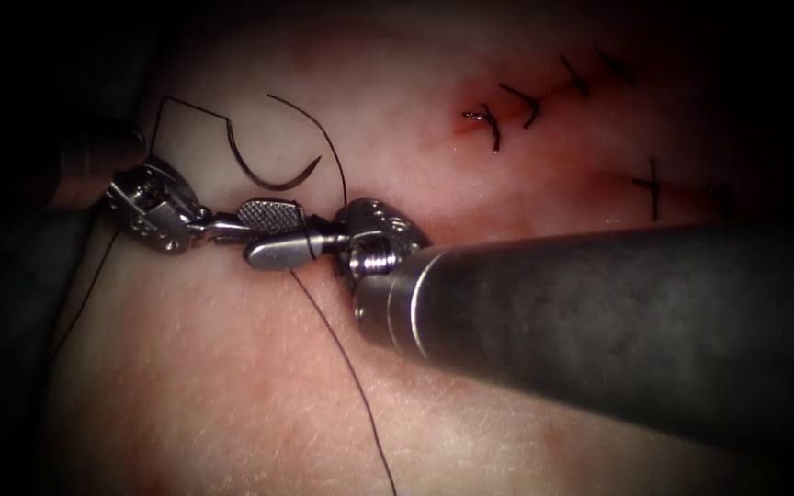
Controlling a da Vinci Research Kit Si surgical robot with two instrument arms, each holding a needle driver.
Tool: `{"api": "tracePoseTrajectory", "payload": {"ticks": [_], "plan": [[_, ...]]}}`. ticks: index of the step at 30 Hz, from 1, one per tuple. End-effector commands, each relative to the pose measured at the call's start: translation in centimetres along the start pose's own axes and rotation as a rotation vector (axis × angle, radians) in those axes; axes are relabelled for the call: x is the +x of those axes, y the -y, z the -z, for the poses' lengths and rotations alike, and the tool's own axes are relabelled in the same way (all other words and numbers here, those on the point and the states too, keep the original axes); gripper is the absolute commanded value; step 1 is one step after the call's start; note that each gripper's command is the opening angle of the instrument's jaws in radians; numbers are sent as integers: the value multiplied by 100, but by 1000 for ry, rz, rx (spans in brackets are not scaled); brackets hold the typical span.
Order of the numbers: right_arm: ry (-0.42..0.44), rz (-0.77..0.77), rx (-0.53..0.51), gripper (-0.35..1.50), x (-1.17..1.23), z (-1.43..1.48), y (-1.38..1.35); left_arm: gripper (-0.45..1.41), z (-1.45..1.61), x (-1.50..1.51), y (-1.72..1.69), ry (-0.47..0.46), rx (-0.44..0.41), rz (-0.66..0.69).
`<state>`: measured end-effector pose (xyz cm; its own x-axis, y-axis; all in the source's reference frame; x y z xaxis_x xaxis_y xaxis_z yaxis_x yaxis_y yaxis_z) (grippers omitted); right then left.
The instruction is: Wound Closure
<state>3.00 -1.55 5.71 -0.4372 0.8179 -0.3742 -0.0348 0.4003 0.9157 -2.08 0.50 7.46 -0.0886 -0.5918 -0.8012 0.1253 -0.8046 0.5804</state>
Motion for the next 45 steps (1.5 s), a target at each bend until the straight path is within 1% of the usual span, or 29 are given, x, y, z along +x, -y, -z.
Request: {"api": "tracePoseTrajectory", "payload": {"ticks": [1,2,7,8,12,15,18,21,22,23,24,25,26,30,33,35,36,37,40,41,42,43,45], "plan": [[-10,20,-6,116,-5,-2,-10,-45,-7,-3,-7,-2,-2,-3],[-30,77,-16,106,0,2,-16,-45,-9,2,-14,-1,-1,1],[-52,182,-24,101,8,7,-27,-45,-15,13,-23,5,1,2],[-52,232,-19,101,10,8,-31,-45,-18,17,-24,8,2,1],[-46,266,-11,96,13,11,-37,-45,-22,22,-22,16,4,3],[-47,289,-79,92,16,14,-44,-45,-27,28,-19,20,3,6],[-48,298,-107,96,17,16,-46,-45,-29,30,-17,25,3,8],[-49,314,-159,94,19,17,-50,-45,-34,34,-12,39,8,15],[-49,314,-159,94,19,17,-50,-45,-34,34,-12,39,8,15],[-53,319,-180,94,20,17,-53,-45,-38,34,-5,42,11,23],[-53,319,-180,94,20,17,-53,-45,-38,34,-5,42,11,23],[-48,333,-226,97,23,15,-59,-45,-43,33,11,47,26,39],[-48,333,-226,97,23,15,-59,-45,-43,33,11,47,26,39],[-14,365,-312,96,28,12,-71,-45,-49,25,42,53,56,56],[6,409,-374,92,32,11,-76,-45,-49,18,53,62,68,64],[12,413,-390,91,33,11,-78,-45,-49,14,55,63,71,67],[38,420,-422,86,35,12,-81,-45,-50,9,56,72,70,69],[47,424,-434,82,35,12,-82,-45,-50,6,54,76,70,68],[64,430,-456,84,34,11,-85,-45,-49,2,52,85,68,67],[90,440,-471,86,32,8,-86,-45,-49,-3,48,95,67,64],[105,436,-479,82,31,6,-87,-45,-49,-5,47,95,66,63],[105,436,-479,82,31,6,-87,-45,-49,-5,47,95,66,63],[135,427,-493,81,28,1,-89,-45,-48,-10,45,102,65,56]]}}
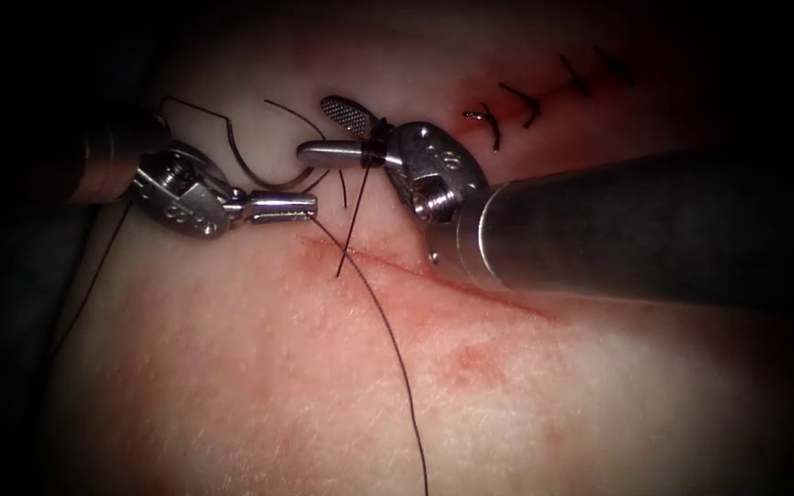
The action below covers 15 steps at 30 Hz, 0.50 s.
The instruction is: Wound Closure
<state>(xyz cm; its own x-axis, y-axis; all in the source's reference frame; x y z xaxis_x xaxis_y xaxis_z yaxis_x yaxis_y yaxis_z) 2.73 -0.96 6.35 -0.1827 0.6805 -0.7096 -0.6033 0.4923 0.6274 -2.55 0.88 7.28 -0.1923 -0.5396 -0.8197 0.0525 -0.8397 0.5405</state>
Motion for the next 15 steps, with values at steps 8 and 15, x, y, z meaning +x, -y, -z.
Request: {"api": "tracePoseTrajectory", "payload": {"ticks": [8,15], "plan": [[124,31,-33,81,-17,-40,15,-45,-7,-15,-3,13,-1,0],[133,30,-26,71,-15,-36,20,-45,-2,-14,-5,19,-5,-1]]}}
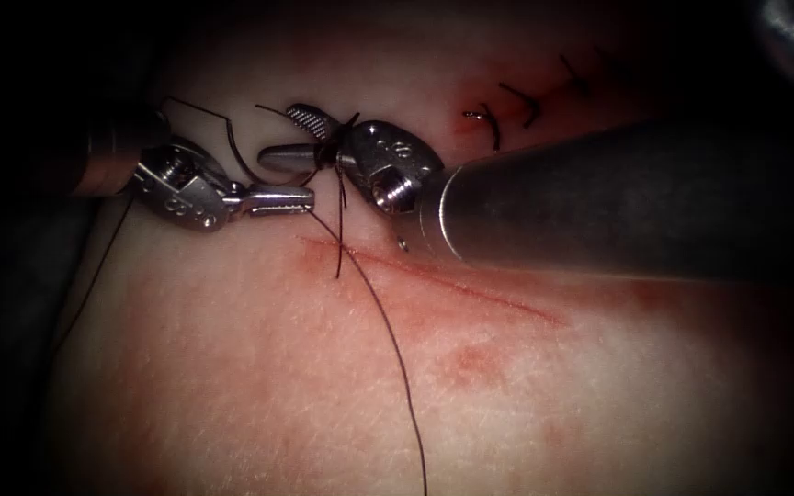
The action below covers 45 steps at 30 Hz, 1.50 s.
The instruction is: Wound Closure
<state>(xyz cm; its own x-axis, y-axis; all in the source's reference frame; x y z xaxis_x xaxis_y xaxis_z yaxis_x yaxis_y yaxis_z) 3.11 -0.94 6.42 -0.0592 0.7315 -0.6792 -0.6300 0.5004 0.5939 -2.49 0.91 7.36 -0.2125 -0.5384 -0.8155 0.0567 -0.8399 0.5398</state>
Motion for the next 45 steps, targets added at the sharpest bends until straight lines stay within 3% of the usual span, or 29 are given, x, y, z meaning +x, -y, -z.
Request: {"api": "tracePoseTrajectory", "payload": {"ticks": [1,9,13,21,23,24,25,26,34,40,45], "plan": [[4,-3,6,71,-3,-2,2,-45,-6,-5,-2,-1,-1,-1],[5,-16,7,62,8,3,0,-45,-9,-5,-2,4,1,0],[4,-23,5,39,8,-1,1,-45,-10,-4,-2,6,1,0],[21,-11,-14,40,6,-8,-3,-45,-9,-4,-3,5,1,5],[27,-4,-17,10,6,-7,-3,-45,-9,-4,-3,5,1,5],[33,-3,-17,-14,6,-6,-1,-45,-9,-4,-3,5,1,5],[33,-3,-17,-14,6,-6,-1,-45,-9,-4,-3,5,1,5],[54,1,-13,-35,6,-5,2,-45,-9,-4,-3,5,1,5],[159,18,-22,-35,6,-4,9,-45,-7,-3,-3,5,0,5],[145,0,-18,-35,5,4,5,-45,-3,-3,-4,0,-3,4],[98,-18,-41,-35,7,27,4,-45,4,-5,-2,8,-8,13]]}}
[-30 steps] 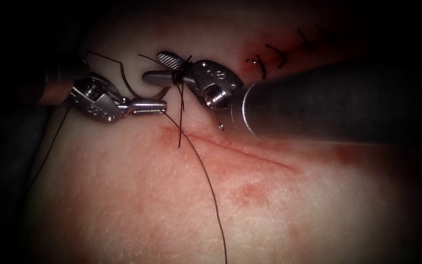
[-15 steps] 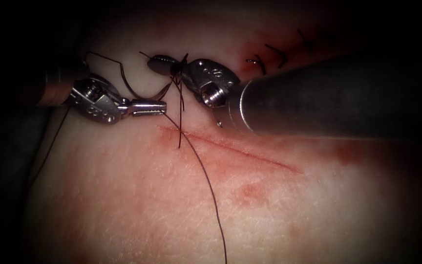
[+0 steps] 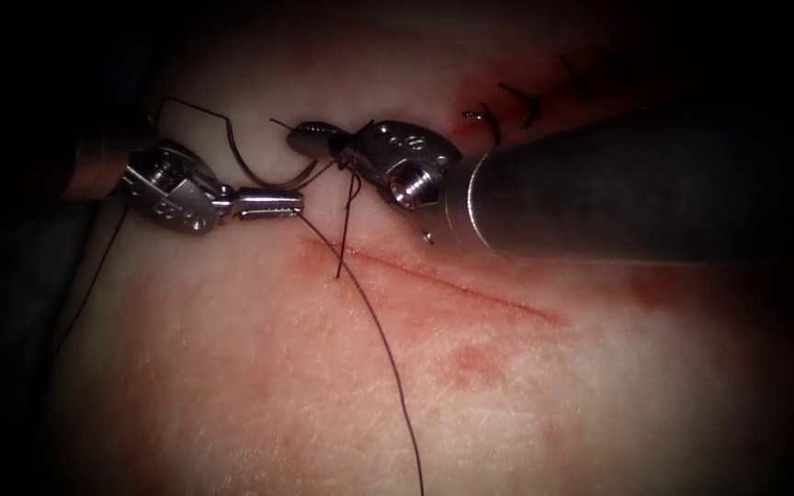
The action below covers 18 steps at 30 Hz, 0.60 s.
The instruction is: Wound Closure
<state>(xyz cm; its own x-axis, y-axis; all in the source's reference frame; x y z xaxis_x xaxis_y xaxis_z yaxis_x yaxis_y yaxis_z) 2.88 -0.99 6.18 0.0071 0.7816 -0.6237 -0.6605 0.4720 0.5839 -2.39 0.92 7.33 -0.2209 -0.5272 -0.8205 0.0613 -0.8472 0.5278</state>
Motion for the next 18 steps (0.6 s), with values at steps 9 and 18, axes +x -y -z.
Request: {"api": "tracePoseTrajectory", "payload": {"ticks": [9,18], "plan": [[-206,19,-36,-35,-39,39,30,-45,-2,-9,7,22,-6,45],[-287,17,-17,-35,-71,61,49,-45,-3,-13,41,41,-9,92]]}}
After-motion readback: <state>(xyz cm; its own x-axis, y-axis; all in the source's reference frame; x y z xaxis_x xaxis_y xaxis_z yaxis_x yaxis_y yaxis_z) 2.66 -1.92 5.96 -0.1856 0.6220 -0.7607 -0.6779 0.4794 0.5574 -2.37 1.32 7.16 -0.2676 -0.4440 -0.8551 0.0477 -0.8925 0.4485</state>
